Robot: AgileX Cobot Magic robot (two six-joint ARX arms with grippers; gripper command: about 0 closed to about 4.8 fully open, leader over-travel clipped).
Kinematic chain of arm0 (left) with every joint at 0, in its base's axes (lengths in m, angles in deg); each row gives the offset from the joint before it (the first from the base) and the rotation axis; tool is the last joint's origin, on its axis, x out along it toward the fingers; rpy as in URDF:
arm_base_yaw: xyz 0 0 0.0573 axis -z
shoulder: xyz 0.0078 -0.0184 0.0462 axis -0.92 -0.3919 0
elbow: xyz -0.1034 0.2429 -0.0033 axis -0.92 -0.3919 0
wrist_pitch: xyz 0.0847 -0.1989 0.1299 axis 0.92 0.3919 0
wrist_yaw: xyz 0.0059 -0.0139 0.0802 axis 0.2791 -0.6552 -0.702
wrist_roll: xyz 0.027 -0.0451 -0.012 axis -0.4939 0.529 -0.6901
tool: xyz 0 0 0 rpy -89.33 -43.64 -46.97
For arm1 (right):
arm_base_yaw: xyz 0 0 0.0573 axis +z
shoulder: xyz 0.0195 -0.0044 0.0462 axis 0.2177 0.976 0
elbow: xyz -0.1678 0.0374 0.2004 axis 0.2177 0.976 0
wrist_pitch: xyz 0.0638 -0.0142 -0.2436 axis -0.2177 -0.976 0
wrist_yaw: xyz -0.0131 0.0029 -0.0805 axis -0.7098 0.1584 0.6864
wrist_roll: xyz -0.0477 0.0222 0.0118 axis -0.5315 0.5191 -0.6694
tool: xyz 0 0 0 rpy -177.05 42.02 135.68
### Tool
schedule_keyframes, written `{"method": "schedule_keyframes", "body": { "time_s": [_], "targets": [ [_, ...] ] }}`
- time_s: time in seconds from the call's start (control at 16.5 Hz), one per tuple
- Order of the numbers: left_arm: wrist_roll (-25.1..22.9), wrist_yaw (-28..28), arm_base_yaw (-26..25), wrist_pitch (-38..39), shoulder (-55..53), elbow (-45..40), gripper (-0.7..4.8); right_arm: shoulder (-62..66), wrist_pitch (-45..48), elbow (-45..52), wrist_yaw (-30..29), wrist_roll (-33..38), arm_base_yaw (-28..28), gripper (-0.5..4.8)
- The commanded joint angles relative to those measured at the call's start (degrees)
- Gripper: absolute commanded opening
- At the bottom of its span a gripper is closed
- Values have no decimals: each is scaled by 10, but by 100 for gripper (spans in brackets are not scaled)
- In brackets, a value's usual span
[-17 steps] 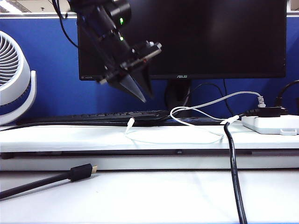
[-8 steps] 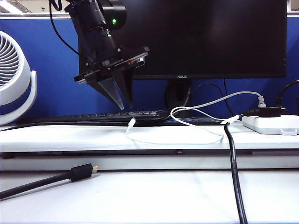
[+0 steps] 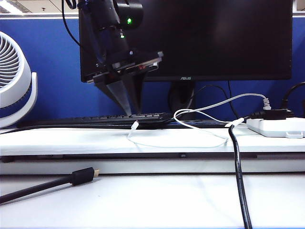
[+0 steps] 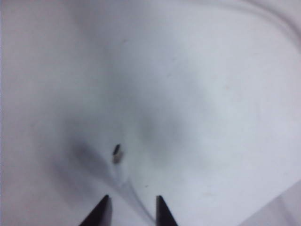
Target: Pick up the Type-C charging cable and the charging base, insert one end of the Type-C charger into the corresponding slot on the base, and finally place the plugged-in charger back on the table.
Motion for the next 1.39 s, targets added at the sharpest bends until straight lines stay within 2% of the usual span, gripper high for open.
{"method": "schedule_keyframes", "body": {
  "time_s": [0.06, 0.18, 0.42, 1.39],
  "targets": [
    [0, -17, 0, 5, 0, -1, 130, -5, 15, -5, -3, -3, 1, 125],
    [0, -20, 0, 4, 0, -1, 130, -5, 15, -5, -3, -3, 1, 126],
    [6, 10, 3, 2, -15, -1, 130, -5, 15, -5, -3, -3, 1, 125],
    [19, 10, 6, -30, -42, -2, 123, -5, 15, -5, -5, -3, 1, 125]
  ]
}}
